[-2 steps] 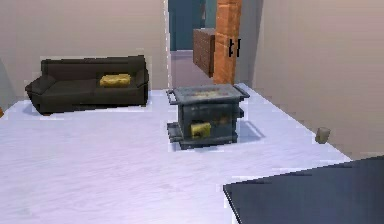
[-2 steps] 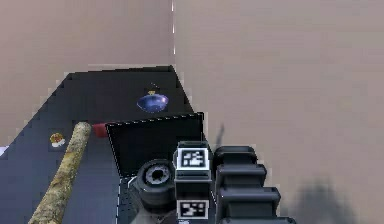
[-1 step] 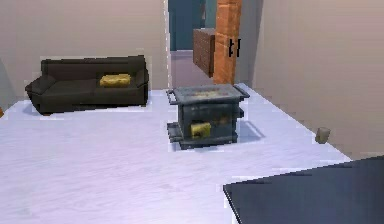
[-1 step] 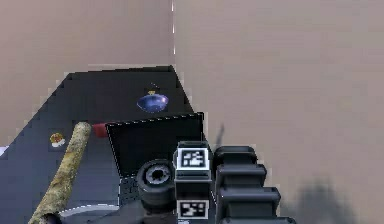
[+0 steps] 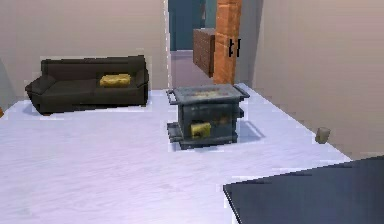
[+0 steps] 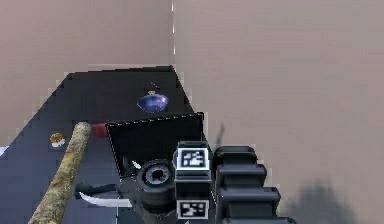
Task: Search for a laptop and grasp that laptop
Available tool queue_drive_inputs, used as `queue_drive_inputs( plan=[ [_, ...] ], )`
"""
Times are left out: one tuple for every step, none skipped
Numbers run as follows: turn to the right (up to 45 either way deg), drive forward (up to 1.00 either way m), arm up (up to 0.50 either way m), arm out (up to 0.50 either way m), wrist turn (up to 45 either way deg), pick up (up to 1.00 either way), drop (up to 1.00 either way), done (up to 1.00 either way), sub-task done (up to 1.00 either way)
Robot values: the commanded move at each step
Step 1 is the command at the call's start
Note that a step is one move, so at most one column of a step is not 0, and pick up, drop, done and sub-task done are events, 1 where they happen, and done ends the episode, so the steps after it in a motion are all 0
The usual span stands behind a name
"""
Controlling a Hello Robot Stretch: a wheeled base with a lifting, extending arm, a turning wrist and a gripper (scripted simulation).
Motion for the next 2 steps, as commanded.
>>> queue_drive_inputs(
  plan=[
    [0.0, 0.00, 0.00, 0.00, 12.0, 0.00, 0.00, 0.00, 0.00],
    [0.0, 0.00, -0.30, 0.00, 0.0, 0.00, 0.00, 0.00, 0.00]
  ],
)
